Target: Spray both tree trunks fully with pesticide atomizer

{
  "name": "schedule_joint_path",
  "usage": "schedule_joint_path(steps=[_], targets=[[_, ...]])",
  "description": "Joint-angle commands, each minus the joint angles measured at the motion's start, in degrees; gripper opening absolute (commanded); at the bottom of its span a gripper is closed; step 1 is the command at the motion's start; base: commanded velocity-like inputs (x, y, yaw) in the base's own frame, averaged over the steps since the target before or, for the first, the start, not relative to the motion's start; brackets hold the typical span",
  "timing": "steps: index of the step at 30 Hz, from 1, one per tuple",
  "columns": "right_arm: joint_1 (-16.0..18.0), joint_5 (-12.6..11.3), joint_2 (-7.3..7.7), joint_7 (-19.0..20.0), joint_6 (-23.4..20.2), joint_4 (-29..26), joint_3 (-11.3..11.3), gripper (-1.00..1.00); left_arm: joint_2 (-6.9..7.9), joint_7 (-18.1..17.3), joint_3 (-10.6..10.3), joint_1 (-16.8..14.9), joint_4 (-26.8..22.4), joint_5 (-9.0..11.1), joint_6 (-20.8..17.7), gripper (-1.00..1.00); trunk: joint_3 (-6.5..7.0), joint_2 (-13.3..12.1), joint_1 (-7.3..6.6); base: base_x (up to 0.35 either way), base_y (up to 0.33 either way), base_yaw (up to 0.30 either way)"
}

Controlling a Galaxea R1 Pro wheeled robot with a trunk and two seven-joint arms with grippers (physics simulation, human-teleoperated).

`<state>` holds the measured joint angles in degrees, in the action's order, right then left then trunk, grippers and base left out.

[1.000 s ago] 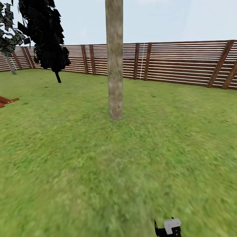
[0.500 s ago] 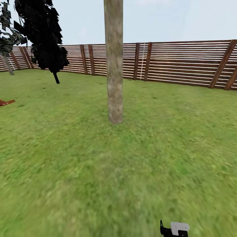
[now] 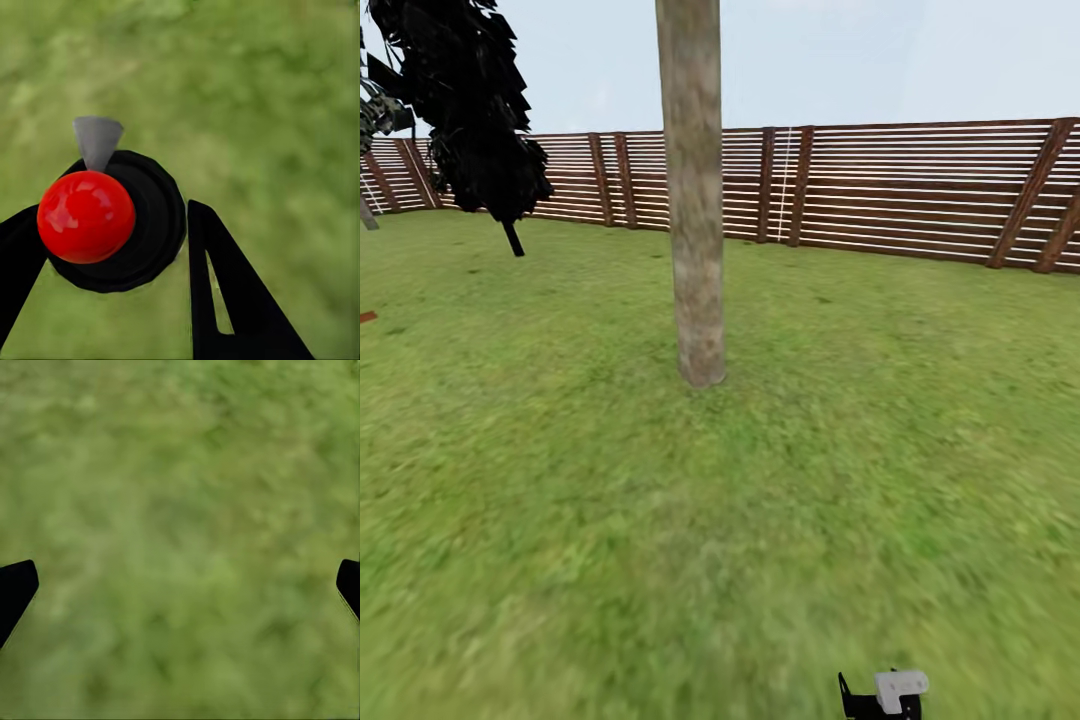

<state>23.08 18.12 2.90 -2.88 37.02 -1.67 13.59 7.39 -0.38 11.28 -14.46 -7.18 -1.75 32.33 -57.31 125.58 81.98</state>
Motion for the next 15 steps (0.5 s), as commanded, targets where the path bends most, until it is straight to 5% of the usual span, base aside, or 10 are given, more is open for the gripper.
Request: schedule_joint_path(steps=[1, 12, 15], targets=[[0.04, 0.6, 0.0, -0.3, 0.16, 0.06, 0.29, 1.0, 0.0, -0.05, 0.24, -0.04, 0.06, -0.18, 0.19, -1.0, -0.05, 0.02, 0.03, 0.339, 0.0, 0.0], [0.04, 0.97, 0.04, 0.04, 0.08, 0.17, 0.2, 1.0, 0.0, -0.05, 0.27, -0.04, 0.05, -0.18, 0.19, -1.0, -0.05, 0.02, 0.03, 0.339, 0.0, 0.0], [0.04, 0.97, 1.26, 0.06, 0.07, 0.18, 0.2, 1.0, -0.02, -0.04, 0.28, -0.04, 0.04, -0.18, 0.19, -1.0, -0.05, 0.02, 0.03, 0.339, 0.0, 0.0]])
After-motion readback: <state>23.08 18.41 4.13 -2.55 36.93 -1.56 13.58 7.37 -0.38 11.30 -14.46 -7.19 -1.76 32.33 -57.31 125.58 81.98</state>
